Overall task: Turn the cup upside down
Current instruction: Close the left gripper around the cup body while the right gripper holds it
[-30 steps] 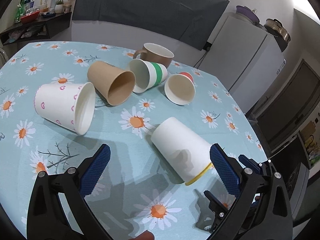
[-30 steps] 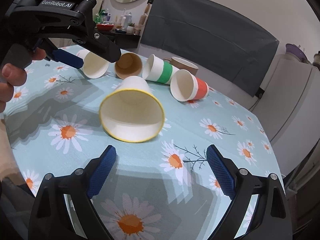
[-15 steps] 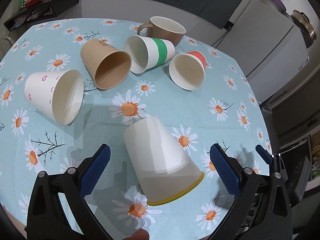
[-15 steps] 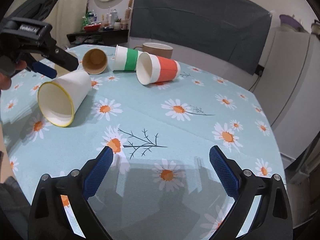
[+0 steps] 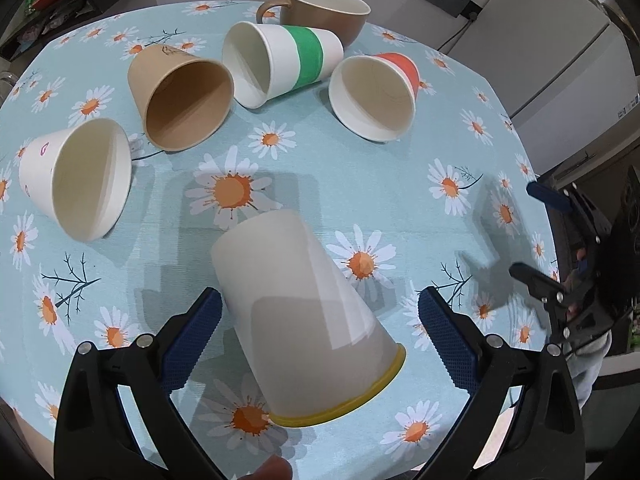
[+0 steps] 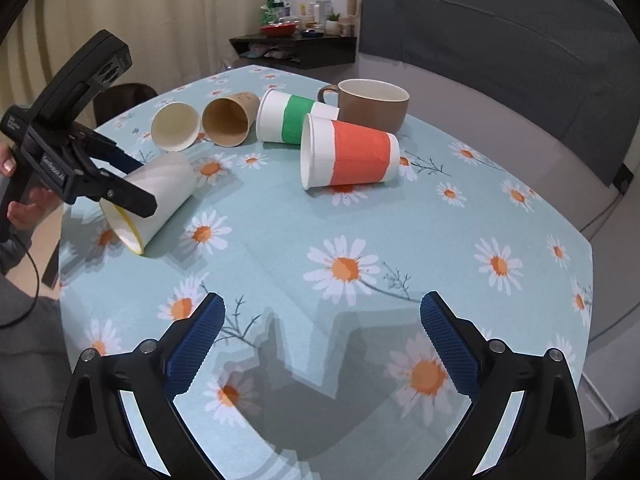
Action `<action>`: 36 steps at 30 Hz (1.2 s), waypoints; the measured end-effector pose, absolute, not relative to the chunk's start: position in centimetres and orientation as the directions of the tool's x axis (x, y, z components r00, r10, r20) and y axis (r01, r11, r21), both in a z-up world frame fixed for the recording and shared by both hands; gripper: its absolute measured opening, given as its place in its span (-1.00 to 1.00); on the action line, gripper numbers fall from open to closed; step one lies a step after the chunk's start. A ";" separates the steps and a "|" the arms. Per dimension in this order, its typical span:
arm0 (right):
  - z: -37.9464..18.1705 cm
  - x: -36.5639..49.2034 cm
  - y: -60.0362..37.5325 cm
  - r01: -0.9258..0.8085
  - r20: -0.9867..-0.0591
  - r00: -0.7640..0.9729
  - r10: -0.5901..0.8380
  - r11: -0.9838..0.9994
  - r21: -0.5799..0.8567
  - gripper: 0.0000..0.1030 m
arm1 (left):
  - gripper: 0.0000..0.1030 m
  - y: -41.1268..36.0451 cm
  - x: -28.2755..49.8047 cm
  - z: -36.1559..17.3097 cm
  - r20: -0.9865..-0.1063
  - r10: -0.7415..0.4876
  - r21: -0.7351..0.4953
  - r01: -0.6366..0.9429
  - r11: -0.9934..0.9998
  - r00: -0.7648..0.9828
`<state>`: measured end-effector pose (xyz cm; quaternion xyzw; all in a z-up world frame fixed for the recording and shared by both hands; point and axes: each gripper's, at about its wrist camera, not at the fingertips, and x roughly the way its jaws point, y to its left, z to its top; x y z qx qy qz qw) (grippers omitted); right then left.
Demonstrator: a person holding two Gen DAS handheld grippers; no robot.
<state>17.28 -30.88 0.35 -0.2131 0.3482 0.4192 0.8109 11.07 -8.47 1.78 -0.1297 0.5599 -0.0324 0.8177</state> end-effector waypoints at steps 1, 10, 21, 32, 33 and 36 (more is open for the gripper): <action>0.2 18.3 -30.4 -0.840 -0.757 0.380 0.532 0.541 -0.041 0.83 | 0.75 -8.7 11.1 1.8 -0.910 -0.179 -0.226 -0.086 0.970 0.374; -1.7 21.5 -24.5 -0.926 -0.844 0.221 0.489 0.377 -0.024 0.83 | 0.55 -9.1 11.5 1.1 -0.923 -0.192 -0.223 -0.058 0.973 0.332; -3.3 21.2 -21.9 -0.963 -0.864 0.116 0.489 0.269 0.024 0.83 | 0.35 -8.0 10.2 1.7 -0.929 -0.159 -0.167 0.006 0.986 0.334; -2.8 19.6 -20.3 -0.966 -0.860 0.134 0.492 0.259 -0.003 0.83 | 0.30 -8.4 7.5 3.1 -0.875 -0.075 -0.035 0.092 0.995 0.479; -2.7 19.3 -20.2 -0.966 -0.858 0.138 0.495 0.259 -0.006 0.83 | 0.30 -8.4 7.3 3.2 -0.863 -0.064 -0.018 0.097 0.995 0.501; -2.3 18.6 -20.2 -0.966 -0.853 0.152 0.500 0.259 -0.021 0.83 | 0.30 -8.7 6.1 3.3 -0.824 -0.033 0.042 0.120 0.992 0.565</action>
